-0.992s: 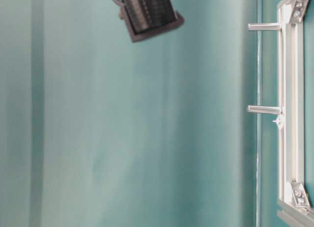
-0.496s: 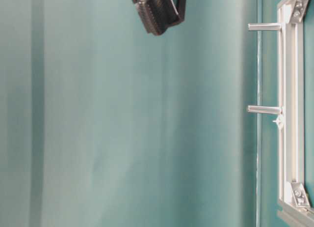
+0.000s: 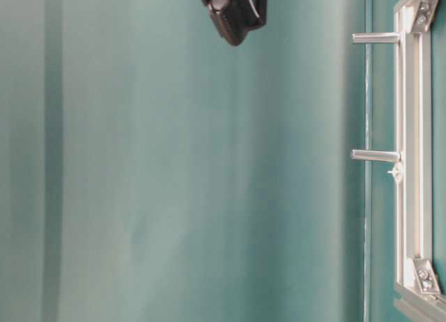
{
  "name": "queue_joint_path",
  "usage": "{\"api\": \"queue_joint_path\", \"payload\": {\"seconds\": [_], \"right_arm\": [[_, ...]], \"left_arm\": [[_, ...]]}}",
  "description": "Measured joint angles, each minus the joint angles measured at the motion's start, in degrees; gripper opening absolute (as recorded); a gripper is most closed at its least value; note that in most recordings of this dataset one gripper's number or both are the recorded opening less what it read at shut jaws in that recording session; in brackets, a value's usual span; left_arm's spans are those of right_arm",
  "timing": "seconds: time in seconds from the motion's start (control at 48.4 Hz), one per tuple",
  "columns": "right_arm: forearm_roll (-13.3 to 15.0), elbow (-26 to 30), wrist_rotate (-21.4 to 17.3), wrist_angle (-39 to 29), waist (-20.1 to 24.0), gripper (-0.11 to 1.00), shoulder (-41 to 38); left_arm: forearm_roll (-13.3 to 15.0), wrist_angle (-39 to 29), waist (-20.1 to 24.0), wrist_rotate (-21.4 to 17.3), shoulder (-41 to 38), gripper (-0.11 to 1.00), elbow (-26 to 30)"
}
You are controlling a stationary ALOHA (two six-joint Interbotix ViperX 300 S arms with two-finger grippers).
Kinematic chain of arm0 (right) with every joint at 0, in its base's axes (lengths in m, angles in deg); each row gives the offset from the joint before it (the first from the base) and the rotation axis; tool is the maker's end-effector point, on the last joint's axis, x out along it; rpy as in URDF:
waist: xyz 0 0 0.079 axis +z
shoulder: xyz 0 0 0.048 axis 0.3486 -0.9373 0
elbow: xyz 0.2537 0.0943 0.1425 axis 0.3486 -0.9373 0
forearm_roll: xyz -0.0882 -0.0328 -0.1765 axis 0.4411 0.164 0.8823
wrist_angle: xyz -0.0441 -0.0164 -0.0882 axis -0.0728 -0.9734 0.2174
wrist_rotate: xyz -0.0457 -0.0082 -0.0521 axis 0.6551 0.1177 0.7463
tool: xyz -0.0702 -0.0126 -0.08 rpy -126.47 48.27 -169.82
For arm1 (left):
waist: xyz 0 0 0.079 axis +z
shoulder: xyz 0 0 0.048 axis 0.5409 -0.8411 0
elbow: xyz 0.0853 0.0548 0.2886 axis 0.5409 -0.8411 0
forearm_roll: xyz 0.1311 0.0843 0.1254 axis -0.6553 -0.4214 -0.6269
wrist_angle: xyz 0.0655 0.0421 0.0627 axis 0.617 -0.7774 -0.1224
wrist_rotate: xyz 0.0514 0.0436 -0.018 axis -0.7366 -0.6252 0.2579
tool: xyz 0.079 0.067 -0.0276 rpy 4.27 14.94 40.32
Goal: Move the cable alternately left and right between 8 closely spaced pins so it hooks onto each one.
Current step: 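Lift the plug and carry it up along the frame's right side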
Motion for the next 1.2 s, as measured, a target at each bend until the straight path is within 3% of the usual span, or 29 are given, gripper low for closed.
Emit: {"api": "queue_joint_path", "payload": {"seconds": [0.331,0.95,1.198], "right_arm": [[0.1,0.0,-1.1,-0.1,-3.3,0.15,0.0],[0.0,0.0,-1.7,-0.4,-3.3,0.15,0.0],[0.0,0.0,2.1,-0.4,-5.5,0.15,0.0]], "left_arm": [[0.0,0.0,0.0,0.0,0.0,0.38,0.0],[0.0,0.0,0.0,0.1,0.0,0.38,0.0],[0.0,0.0,0.0,0.1,0.0,0.39,0.0]]}}
